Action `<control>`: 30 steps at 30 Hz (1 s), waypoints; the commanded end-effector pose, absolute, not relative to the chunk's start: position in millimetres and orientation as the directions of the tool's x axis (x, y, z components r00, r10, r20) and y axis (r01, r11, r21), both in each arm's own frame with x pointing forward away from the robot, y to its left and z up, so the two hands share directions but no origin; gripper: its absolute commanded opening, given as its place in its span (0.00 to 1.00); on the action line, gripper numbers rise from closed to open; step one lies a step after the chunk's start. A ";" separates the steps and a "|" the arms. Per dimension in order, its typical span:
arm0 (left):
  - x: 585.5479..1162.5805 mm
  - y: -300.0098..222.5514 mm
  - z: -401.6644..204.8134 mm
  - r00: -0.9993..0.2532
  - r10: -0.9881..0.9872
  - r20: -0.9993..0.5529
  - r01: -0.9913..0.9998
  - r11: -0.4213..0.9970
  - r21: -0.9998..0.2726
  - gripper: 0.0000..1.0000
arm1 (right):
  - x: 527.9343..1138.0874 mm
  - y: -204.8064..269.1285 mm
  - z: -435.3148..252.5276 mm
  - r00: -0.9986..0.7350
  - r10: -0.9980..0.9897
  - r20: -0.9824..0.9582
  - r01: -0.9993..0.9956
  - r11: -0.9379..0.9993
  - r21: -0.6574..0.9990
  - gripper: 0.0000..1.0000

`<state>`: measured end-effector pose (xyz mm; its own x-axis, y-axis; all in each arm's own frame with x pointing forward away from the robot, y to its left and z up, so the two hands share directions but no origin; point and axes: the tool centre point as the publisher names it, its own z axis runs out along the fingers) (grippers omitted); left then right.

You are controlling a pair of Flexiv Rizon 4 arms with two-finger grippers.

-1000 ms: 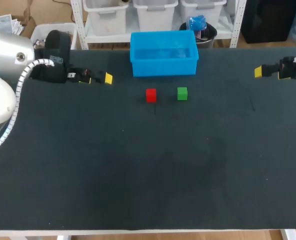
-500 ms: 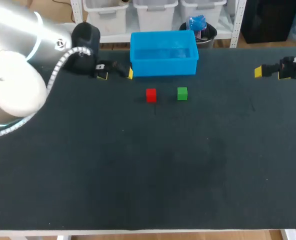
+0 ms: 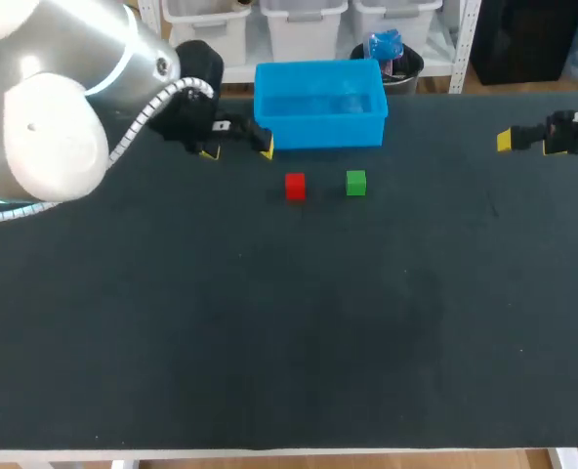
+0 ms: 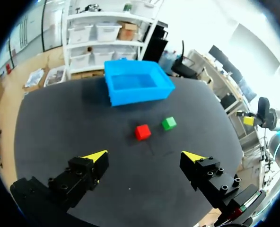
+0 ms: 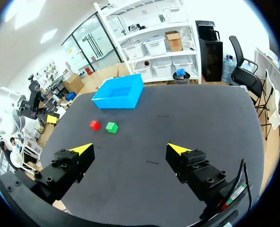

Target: Use the left arm to pick the red cube and place it into the blue plastic box first, then use the right arm to grasp the green cube and put it into the same blue plastic box after the first action is fully finished.

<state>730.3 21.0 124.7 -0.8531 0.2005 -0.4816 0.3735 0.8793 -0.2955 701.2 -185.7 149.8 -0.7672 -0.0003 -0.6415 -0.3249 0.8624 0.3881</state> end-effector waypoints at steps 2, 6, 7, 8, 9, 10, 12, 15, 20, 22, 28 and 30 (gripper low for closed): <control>731.3 2.9 110.3 -0.866 0.226 -0.446 0.348 0.913 -0.213 1.00 | 701.3 -186.2 149.5 -0.767 -0.001 -0.642 -0.327 0.861 0.389 1.00; 728.7 -3.4 97.2 -0.888 0.208 -0.410 0.315 0.926 -0.211 1.00 | 701.3 -186.2 149.5 -0.767 -0.001 -0.642 -0.327 0.861 0.389 1.00; 728.4 -5.1 94.1 -0.889 0.208 -0.408 0.313 0.927 -0.209 1.00 | 701.3 -186.2 149.5 -0.767 -0.001 -0.642 -0.327 0.861 0.389 1.00; 727.7 -7.0 91.7 -0.890 0.207 -0.405 0.312 0.926 -0.211 1.00 | 701.3 -186.2 149.5 -0.767 -0.001 -0.642 -0.327 0.861 0.389 1.00; 727.4 -8.4 89.8 -0.892 0.206 -0.403 0.310 0.927 -0.211 1.00 | 701.3 -186.2 149.5 -0.767 -0.001 -0.642 -0.327 0.861 0.389 1.00; 727.0 -9.7 88.1 -0.894 0.203 -0.400 0.308 0.926 -0.217 1.00 | 701.3 -186.2 149.5 -0.767 -0.001 -0.642 -0.327 0.861 0.389 1.00; 725.2 -12.9 87.4 -0.891 0.221 -0.398 0.336 0.909 -0.248 1.00 | 701.3 -186.2 149.5 -0.767 -0.001 -0.642 -0.327 0.861 0.389 1.00; 723.7 -14.4 97.3 -0.841 0.212 -0.498 0.395 0.869 -0.297 1.00 | 701.3 -186.2 149.5 -0.767 -0.001 -0.642 -0.327 0.861 0.389 1.00; 723.7 -14.4 97.3 -0.841 0.212 -0.498 0.395 0.869 -0.297 1.00 | 701.3 -186.2 149.5 -0.767 -0.001 -0.642 -0.327 0.861 0.389 1.00; 723.7 -14.4 97.3 -0.841 0.212 -0.498 0.395 0.869 -0.297 1.00 | 701.3 -186.2 149.5 -0.767 -0.001 -0.642 -0.327 0.861 0.389 1.00; 723.7 -14.4 97.3 -0.841 0.212 -0.498 0.395 0.869 -0.297 1.00 | 701.3 -186.2 149.5 -0.767 -0.001 -0.642 -0.327 0.861 0.389 1.00; 723.7 -14.4 97.3 -0.841 0.212 -0.498 0.395 0.869 -0.297 1.00 | 701.3 -186.2 149.5 -0.767 -0.001 -0.642 -0.327 0.861 0.389 1.00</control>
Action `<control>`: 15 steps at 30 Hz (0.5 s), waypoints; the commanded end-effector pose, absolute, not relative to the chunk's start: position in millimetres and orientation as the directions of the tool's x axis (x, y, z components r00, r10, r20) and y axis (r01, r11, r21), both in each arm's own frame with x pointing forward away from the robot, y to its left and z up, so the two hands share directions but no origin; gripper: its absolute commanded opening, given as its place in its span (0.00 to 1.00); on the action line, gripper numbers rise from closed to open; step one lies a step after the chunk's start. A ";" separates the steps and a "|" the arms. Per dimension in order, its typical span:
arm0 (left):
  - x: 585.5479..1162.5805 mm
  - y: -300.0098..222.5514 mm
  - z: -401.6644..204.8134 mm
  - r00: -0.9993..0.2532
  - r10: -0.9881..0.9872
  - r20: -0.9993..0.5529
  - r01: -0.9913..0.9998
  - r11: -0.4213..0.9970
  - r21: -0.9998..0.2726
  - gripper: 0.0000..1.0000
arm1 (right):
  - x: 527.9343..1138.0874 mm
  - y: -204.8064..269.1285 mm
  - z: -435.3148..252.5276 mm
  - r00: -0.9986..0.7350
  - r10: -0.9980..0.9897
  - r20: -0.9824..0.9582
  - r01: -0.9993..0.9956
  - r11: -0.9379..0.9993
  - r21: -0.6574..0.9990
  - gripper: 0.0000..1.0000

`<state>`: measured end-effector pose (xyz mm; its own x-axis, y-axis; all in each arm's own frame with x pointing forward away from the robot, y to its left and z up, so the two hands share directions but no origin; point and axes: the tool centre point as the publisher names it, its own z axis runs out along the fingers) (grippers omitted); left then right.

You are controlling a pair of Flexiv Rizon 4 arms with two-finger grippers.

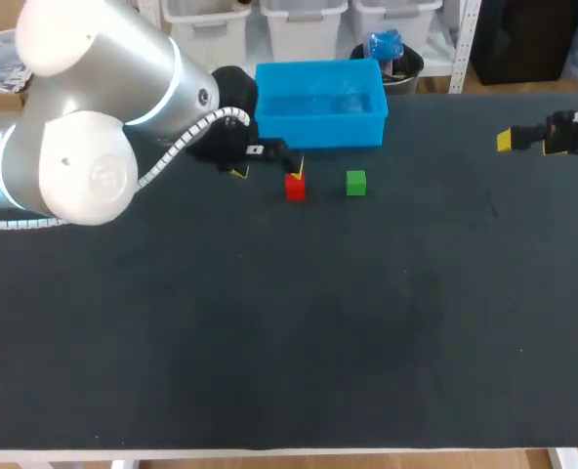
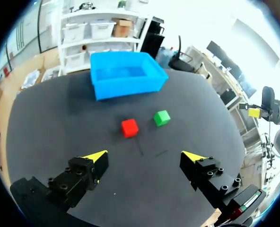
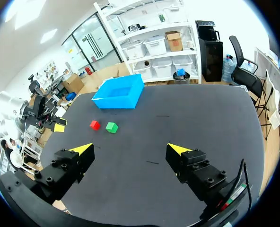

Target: Use the left arm to pick the red cube and place it into the blue plastic box first, then use the right arm to grasp the green cube and put it into the same blue plastic box after the first action is fully finished.

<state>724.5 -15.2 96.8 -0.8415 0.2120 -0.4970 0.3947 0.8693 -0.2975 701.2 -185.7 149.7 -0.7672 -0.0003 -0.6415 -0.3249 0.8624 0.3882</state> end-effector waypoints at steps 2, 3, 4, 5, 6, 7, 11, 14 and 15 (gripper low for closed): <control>723.3 -13.3 97.3 -0.852 0.206 -0.482 0.370 0.887 -0.276 1.00 | 701.3 -186.2 149.5 -0.767 -0.001 -0.642 -0.327 0.861 0.389 1.00; 723.5 -12.2 96.3 -0.864 0.202 -0.461 0.344 0.905 -0.249 1.00 | 701.3 -186.2 149.5 -0.767 -0.001 -0.642 -0.327 0.861 0.389 1.00; 723.8 -11.6 95.5 -0.873 0.192 -0.449 0.328 0.911 -0.248 1.00 | 701.3 -186.2 149.5 -0.767 -0.001 -0.642 -0.327 0.861 0.389 1.00; 723.8 -11.1 95.2 -0.880 0.187 -0.437 0.314 0.919 -0.239 1.00 | 701.3 -186.2 149.5 -0.767 -0.001 -0.642 -0.327 0.861 0.389 1.00; 724.1 -10.4 94.0 -0.887 0.183 -0.424 0.292 0.934 -0.208 1.00 | 701.3 -186.2 149.5 -0.767 -0.001 -0.642 -0.327 0.861 0.389 1.00; 724.2 -10.2 93.3 -0.891 0.181 -0.416 0.285 0.937 -0.202 1.00 | 701.3 -186.2 149.5 -0.767 -0.001 -0.642 -0.327 0.861 0.389 1.00; 724.2 -12.1 88.3 -0.911 0.166 -0.377 0.241 0.957 -0.160 1.00 | 701.3 -186.2 149.5 -0.767 -0.001 -0.642 -0.327 0.861 0.389 1.00; 722.7 -16.3 83.1 -0.921 0.158 -0.357 0.218 0.967 -0.134 1.00 | 701.3 -186.2 149.5 -0.767 -0.001 -0.642 -0.327 0.861 0.389 1.00; 722.0 -18.0 80.9 -0.924 0.153 -0.350 0.209 0.970 -0.126 1.00 | 701.3 -186.2 149.5 -0.767 -0.001 -0.642 -0.327 0.861 0.389 1.00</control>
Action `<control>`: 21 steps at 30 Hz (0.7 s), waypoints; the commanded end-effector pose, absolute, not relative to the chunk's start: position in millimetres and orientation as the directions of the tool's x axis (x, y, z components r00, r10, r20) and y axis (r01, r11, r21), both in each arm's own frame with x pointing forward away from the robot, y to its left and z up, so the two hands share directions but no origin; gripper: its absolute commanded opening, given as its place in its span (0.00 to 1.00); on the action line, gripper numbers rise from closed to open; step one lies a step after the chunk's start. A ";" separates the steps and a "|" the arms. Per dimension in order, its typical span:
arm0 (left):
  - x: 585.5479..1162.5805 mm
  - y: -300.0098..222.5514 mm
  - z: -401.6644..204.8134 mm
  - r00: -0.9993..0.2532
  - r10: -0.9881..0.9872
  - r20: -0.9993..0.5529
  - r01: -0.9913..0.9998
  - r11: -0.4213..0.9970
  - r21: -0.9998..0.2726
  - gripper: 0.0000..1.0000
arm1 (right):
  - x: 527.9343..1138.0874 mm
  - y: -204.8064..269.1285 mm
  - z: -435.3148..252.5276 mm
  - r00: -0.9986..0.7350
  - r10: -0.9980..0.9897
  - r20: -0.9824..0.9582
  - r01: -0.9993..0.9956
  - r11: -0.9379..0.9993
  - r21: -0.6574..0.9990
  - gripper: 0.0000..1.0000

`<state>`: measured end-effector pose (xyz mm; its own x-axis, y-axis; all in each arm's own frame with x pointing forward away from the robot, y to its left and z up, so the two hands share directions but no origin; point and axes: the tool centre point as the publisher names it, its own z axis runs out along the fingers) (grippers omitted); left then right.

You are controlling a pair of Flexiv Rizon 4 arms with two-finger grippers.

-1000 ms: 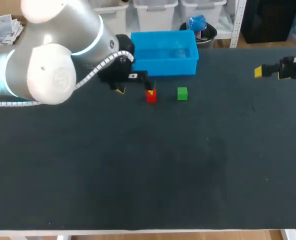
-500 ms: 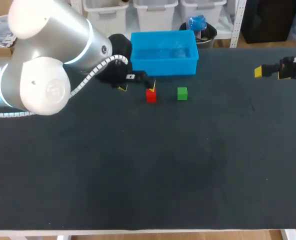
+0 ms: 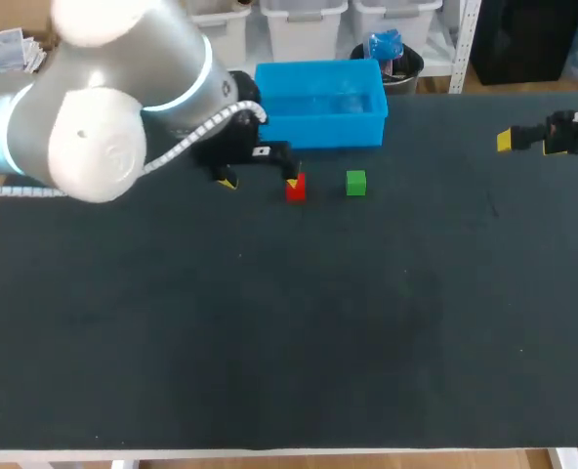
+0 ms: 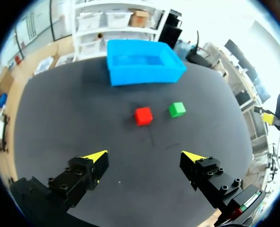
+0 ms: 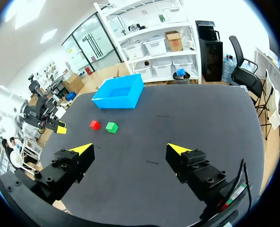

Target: Use the left arm to pick the red cube and place it into the blue plastic box first, then use the right arm to grasp the green cube and put it into the same blue plastic box after the first action is fully finished.

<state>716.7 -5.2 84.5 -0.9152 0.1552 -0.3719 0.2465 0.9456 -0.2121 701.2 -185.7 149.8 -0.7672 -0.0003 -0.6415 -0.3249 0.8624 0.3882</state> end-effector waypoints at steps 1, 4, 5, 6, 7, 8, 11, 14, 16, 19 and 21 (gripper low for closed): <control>721.2 -19.8 78.6 -0.924 0.154 -0.349 0.207 0.971 -0.120 1.00 | 701.3 -186.2 149.5 -0.767 -0.001 -0.642 -0.327 0.861 0.389 1.00; 718.4 -24.3 70.8 -0.927 0.149 -0.345 0.197 0.974 -0.110 1.00 | 701.3 -186.2 149.5 -0.767 -0.001 -0.642 -0.327 0.861 0.389 1.00; 717.5 -25.5 67.9 -0.927 0.150 -0.344 0.197 0.975 -0.106 1.00 | 701.3 -186.2 149.5 -0.767 -0.001 -0.642 -0.327 0.861 0.389 1.00; 716.7 -26.4 64.9 -0.928 0.147 -0.343 0.195 0.975 -0.108 1.00 | 701.3 -186.2 149.5 -0.767 -0.001 -0.642 -0.327 0.861 0.389 1.00; 716.2 -26.7 62.1 -0.929 0.144 -0.342 0.192 0.975 -0.110 1.00 | 701.3 -186.2 149.5 -0.767 -0.001 -0.642 -0.327 0.861 0.389 1.00; 715.6 -27.2 58.8 -0.929 0.144 -0.342 0.192 0.975 -0.109 1.00 | 701.3 -186.2 149.5 -0.767 -0.001 -0.642 -0.327 0.861 0.389 1.00; 715.4 -27.2 50.7 -0.928 0.152 -0.341 0.193 0.977 -0.090 1.00 | 701.3 -186.2 149.5 -0.767 -0.001 -0.642 -0.327 0.861 0.389 1.00; 716.3 -26.1 43.8 -0.929 0.149 -0.338 0.187 0.979 -0.080 1.00 | 701.3 -186.2 149.5 -0.767 -0.001 -0.642 -0.327 0.861 0.389 1.00; 716.5 -25.9 39.8 -0.931 0.146 -0.334 0.184 0.979 -0.085 1.00 | 701.3 -186.2 149.5 -0.767 -0.001 -0.642 -0.327 0.861 0.389 1.00; 716.9 -25.3 34.5 -0.935 0.135 -0.327 0.169 0.983 -0.076 1.00 | 701.3 -186.2 149.5 -0.767 -0.001 -0.642 -0.327 0.861 0.389 1.00; 717.2 -25.4 31.5 -0.938 0.123 -0.324 0.152 0.986 -0.066 1.00 | 701.3 -186.2 149.5 -0.767 -0.001 -0.642 -0.327 0.861 0.389 1.00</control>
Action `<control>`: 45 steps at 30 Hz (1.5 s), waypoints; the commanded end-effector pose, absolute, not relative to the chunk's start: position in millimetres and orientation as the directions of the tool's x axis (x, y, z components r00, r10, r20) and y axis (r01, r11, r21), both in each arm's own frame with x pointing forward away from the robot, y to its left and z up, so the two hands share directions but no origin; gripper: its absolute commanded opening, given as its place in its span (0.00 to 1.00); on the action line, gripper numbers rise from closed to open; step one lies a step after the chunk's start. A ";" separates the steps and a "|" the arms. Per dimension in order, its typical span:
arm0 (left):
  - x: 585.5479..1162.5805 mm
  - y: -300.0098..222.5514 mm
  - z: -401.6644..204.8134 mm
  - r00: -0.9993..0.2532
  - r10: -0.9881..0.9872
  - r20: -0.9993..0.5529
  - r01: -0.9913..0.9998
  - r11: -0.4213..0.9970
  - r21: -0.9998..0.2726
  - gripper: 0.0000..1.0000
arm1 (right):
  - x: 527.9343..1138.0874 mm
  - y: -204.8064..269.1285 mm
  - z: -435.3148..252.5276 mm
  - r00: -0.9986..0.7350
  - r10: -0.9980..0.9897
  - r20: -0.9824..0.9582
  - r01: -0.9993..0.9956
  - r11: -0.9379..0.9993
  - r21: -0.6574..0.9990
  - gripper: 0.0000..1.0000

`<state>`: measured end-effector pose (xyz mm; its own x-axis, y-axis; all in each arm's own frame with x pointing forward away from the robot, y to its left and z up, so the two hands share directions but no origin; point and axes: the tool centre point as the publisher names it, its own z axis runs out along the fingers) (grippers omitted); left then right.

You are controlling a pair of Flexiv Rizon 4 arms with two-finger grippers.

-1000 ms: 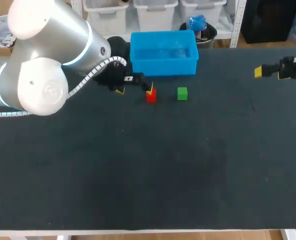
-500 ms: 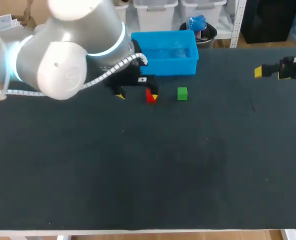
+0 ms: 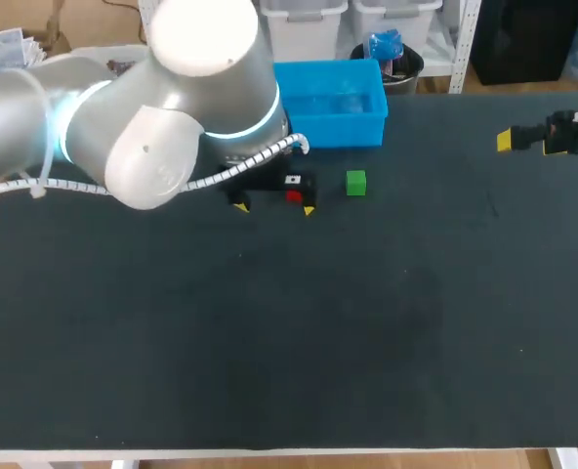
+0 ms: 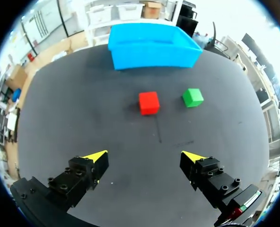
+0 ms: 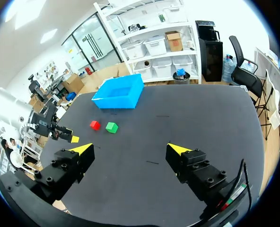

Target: Use the left arm to pick the red cube and place it into the blue plastic box first, then use the right arm to grasp the green cube and put it into the same blue plastic box after the first action is fully finished.

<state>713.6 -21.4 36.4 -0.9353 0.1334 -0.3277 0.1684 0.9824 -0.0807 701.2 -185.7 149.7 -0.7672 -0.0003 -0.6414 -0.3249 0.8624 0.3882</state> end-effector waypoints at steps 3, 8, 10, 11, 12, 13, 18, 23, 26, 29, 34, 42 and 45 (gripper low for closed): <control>718.3 -26.1 27.4 -0.941 0.104 -0.321 0.132 0.989 -0.067 1.00 | 701.3 -186.2 149.5 -0.767 -0.001 -0.642 -0.327 0.861 0.389 1.00; 720.2 -29.6 21.7 -0.943 0.086 -0.322 0.113 0.992 -0.064 1.00 | 701.3 -186.2 149.5 -0.767 -0.001 -0.642 -0.327 0.861 0.389 1.00; 721.4 -30.9 19.2 -0.942 0.076 -0.326 0.102 0.993 -0.061 1.00 | 701.3 -186.2 149.5 -0.767 -0.001 -0.642 -0.327 0.861 0.389 1.00; 722.1 -31.3 17.8 -0.943 0.073 -0.325 0.098 0.993 -0.062 1.00 | 701.3 -186.2 149.5 -0.767 -0.001 -0.642 -0.327 0.861 0.389 1.00; 723.0 -31.8 16.1 -0.943 0.066 -0.325 0.091 0.994 -0.063 1.00 | 701.3 -186.2 149.5 -0.767 -0.001 -0.642 -0.327 0.861 0.389 1.00; 723.1 -32.1 15.5 -0.943 0.062 -0.326 0.087 0.994 -0.064 1.00 | 701.3 -186.2 149.5 -0.767 -0.001 -0.642 -0.327 0.861 0.389 1.00; 725.1 -34.0 11.3 -0.943 0.042 -0.329 0.068 0.995 -0.068 1.00 | 701.3 -186.2 149.5 -0.767 -0.001 -0.642 -0.327 0.861 0.389 1.00; 726.5 -34.3 8.7 -0.943 0.023 -0.333 0.049 0.996 -0.068 1.00 | 701.3 -186.2 149.5 -0.767 -0.001 -0.642 -0.327 0.861 0.389 1.00; 728.6 -34.0 7.7 -0.940 0.015 -0.340 0.040 0.997 -0.068 1.00 | 701.3 -186.2 149.5 -0.767 -0.001 -0.642 -0.327 0.861 0.389 1.00; 733.5 -33.6 6.8 -0.939 0.006 -0.344 0.032 0.997 -0.070 1.00 | 701.3 -186.2 149.5 -0.767 -0.001 -0.642 -0.327 0.861 0.389 1.00; 743.6 -32.8 4.7 -0.935 0.007 -0.354 0.032 0.997 -0.065 1.00 | 701.3 -186.2 149.5 -0.767 -0.001 -0.642 -0.327 0.861 0.389 1.00; 757.7 -35.0 -0.7 -0.934 -0.005 -0.358 0.020 0.998 -0.067 1.00 | 701.3 -186.2 149.5 -0.767 -0.001 -0.642 -0.327 0.861 0.389 1.00; 764.6 -37.1 -2.4 -0.932 -0.008 -0.363 0.020 0.997 -0.072 1.00 | 701.3 -186.2 149.5 -0.767 -0.001 -0.642 -0.327 0.861 0.389 1.00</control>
